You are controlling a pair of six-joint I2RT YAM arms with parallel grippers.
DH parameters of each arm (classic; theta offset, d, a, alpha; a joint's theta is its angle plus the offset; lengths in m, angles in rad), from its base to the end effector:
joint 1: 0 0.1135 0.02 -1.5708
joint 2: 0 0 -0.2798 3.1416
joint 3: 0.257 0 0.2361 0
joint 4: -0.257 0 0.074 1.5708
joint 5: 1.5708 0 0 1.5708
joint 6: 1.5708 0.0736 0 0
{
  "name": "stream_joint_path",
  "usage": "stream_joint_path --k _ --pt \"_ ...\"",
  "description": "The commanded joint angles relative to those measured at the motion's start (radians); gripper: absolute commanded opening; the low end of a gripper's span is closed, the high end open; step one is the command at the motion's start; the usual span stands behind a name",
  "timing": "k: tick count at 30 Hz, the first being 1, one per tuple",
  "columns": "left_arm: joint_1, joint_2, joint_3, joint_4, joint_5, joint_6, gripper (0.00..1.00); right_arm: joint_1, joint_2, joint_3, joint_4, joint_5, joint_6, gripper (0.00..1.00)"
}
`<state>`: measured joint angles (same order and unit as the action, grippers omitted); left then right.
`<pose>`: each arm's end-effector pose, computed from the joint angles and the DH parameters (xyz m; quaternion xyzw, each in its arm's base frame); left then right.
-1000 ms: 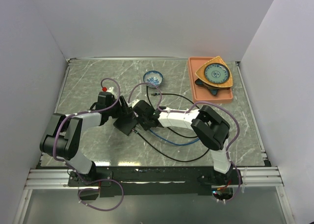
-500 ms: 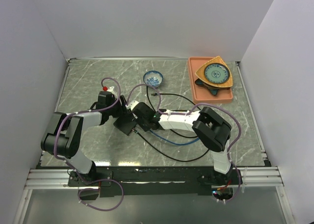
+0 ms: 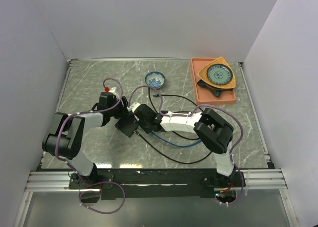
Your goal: Insert the plug into the switch port
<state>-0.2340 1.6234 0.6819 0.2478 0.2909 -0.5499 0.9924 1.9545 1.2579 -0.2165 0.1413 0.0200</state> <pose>0.3149 -0.0968 0.1512 -0.0801 0.8943 -0.2818 0.3382 0.2428 0.3529 0.1562 -0.4210 0.8453 0.0978 0.3141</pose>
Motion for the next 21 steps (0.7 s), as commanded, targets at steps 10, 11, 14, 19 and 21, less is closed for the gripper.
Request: stream_joint_path --k 10,11,14,19,21 --pt "-0.018 0.043 -0.007 -0.051 0.123 0.007 0.60 0.011 0.023 0.070 0.200 -0.031 -0.054 0.00" --pt "-0.019 0.046 -0.007 -0.050 0.128 0.008 0.60 0.011 0.023 0.074 0.200 -0.032 -0.057 0.00" --pt "-0.018 0.050 -0.007 -0.042 0.148 0.011 0.58 0.011 0.024 0.087 0.201 -0.031 -0.072 0.00" --pt "-0.019 0.052 -0.008 -0.036 0.165 0.015 0.57 0.011 0.023 0.101 0.213 -0.040 -0.094 0.00" --pt "-0.019 0.049 -0.012 -0.028 0.172 0.016 0.57 0.009 0.017 0.101 0.213 -0.054 -0.100 0.00"
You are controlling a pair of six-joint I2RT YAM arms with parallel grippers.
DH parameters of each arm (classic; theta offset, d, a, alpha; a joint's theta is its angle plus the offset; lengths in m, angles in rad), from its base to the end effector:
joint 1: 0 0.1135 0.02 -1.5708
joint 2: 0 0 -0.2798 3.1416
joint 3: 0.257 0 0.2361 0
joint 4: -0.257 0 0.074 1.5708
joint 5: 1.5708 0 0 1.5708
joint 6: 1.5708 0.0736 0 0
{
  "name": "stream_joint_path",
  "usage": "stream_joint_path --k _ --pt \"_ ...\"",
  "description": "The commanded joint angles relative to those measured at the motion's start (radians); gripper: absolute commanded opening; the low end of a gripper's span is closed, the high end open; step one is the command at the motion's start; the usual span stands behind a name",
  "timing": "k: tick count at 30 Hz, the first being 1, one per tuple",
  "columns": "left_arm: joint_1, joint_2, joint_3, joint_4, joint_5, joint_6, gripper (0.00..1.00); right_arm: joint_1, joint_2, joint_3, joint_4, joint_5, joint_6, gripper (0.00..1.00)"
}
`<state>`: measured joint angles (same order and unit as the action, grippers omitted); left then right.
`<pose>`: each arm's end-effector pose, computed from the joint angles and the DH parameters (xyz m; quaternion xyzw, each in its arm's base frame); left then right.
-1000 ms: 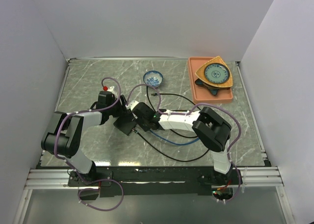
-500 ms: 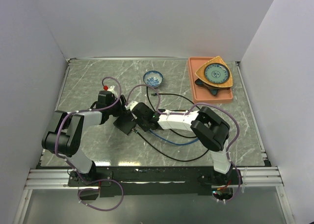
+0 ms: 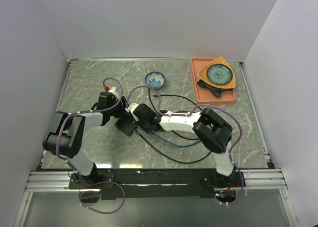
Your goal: Insert the plug into the switch port
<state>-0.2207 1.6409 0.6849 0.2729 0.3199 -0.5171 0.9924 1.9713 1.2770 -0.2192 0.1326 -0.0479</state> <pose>0.3188 -0.0952 0.1499 -0.0640 0.8919 -0.2870 0.3435 0.2447 0.3570 0.1548 -0.4508 0.8301 0.0907 0.3153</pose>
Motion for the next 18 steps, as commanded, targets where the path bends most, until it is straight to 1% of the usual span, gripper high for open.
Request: stream_joint_path --k 1,10,18 --pt "-0.034 0.031 -0.016 -0.052 0.146 -0.017 0.57 0.011 -0.005 0.078 0.242 -0.050 -0.033 0.00" --pt "-0.035 0.045 -0.012 -0.035 0.209 -0.004 0.52 0.006 0.001 0.104 0.279 -0.068 -0.041 0.00" --pt "-0.040 0.053 -0.010 -0.034 0.248 0.003 0.50 -0.005 0.012 0.140 0.299 -0.080 -0.046 0.00"
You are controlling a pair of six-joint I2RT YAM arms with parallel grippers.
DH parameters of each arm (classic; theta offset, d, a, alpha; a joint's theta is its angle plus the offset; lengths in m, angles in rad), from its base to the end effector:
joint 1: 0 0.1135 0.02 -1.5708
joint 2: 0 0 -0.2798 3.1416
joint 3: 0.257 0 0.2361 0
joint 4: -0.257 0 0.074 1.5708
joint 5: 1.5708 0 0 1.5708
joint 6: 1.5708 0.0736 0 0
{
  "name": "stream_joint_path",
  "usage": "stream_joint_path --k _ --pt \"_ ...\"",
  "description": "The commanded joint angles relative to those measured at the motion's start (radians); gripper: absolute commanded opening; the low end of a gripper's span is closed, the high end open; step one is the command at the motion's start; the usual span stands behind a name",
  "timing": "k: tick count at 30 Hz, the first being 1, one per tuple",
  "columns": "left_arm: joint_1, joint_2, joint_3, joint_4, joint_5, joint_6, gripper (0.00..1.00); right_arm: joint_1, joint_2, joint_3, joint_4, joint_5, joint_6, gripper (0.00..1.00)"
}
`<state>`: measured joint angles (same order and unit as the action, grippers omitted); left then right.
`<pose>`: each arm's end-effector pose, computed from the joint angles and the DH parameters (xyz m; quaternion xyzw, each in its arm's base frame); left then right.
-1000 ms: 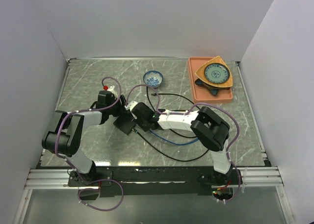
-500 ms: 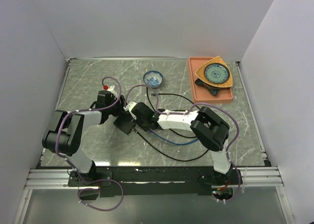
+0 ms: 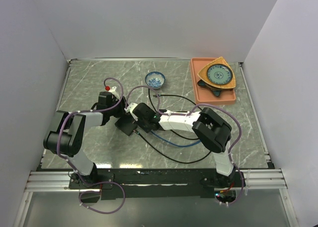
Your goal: Insert the plug into the switch port
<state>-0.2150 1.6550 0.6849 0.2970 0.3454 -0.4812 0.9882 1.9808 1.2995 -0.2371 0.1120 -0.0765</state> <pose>0.3211 -0.0956 0.1486 -0.0439 0.8896 -0.2914 0.3490 0.2468 0.3596 0.1560 -0.4646 0.8240 0.0932 0.3106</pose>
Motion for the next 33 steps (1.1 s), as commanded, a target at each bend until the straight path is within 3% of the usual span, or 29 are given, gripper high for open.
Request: stream_joint_path --k 1,25,33 --pt "-0.047 0.040 -0.010 -0.056 0.227 -0.033 0.50 0.000 0.001 0.121 0.321 -0.061 -0.017 0.00" --pt "-0.057 0.112 0.025 -0.067 0.346 -0.016 0.39 -0.074 0.056 0.193 0.492 -0.233 0.021 0.00" --pt "-0.063 0.134 0.041 -0.085 0.377 -0.007 0.28 -0.089 0.073 0.221 0.516 -0.222 0.029 0.00"
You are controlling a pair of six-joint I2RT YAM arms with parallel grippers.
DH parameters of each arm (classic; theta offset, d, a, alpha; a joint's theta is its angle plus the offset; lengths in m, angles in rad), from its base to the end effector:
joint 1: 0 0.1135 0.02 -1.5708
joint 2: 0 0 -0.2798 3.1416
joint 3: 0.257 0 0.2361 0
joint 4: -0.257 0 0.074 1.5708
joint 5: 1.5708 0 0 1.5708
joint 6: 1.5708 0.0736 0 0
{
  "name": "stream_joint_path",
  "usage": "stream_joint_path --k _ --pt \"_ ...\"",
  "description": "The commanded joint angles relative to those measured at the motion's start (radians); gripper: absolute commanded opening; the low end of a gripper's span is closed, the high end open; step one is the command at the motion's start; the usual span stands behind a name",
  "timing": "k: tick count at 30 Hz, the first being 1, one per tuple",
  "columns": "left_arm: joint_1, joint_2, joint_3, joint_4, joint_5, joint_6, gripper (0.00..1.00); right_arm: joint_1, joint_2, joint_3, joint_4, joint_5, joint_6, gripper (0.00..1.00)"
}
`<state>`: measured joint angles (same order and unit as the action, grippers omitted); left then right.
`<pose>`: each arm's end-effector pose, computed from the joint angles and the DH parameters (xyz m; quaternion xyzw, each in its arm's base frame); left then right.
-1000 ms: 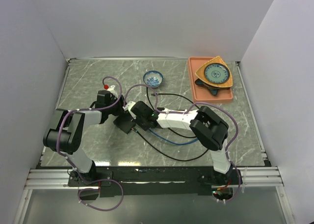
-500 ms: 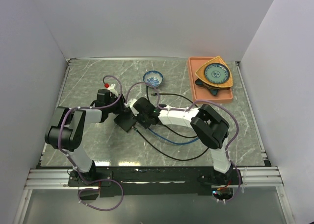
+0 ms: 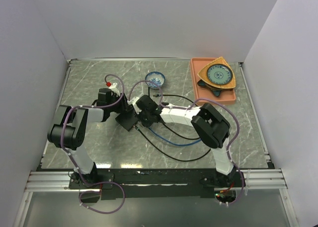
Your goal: Insert the plug into the switch port
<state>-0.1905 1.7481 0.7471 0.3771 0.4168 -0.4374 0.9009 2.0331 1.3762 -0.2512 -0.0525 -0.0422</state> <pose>0.3456 -0.0970 0.1465 -0.0136 0.8757 -0.3129 0.3674 0.2783 0.3575 0.1557 -0.4370 0.8382 0.1579 0.2854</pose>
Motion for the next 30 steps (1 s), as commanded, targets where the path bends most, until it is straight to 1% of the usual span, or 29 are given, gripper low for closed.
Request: stream_joint_path --k 1,15,20,30 --pt "-0.089 0.042 -0.019 -0.168 0.307 -0.047 0.28 -0.003 0.019 0.144 0.535 -0.061 -0.008 0.00" --pt "-0.112 0.064 0.003 -0.196 0.306 -0.032 0.25 -0.026 0.032 0.179 0.533 -0.079 -0.025 0.00" --pt "-0.118 0.065 0.006 -0.205 0.289 -0.029 0.25 -0.028 0.026 0.179 0.529 -0.133 -0.051 0.00" --pt "-0.121 0.056 0.005 -0.210 0.218 -0.038 0.25 -0.026 -0.014 0.193 0.417 -0.267 -0.140 0.00"
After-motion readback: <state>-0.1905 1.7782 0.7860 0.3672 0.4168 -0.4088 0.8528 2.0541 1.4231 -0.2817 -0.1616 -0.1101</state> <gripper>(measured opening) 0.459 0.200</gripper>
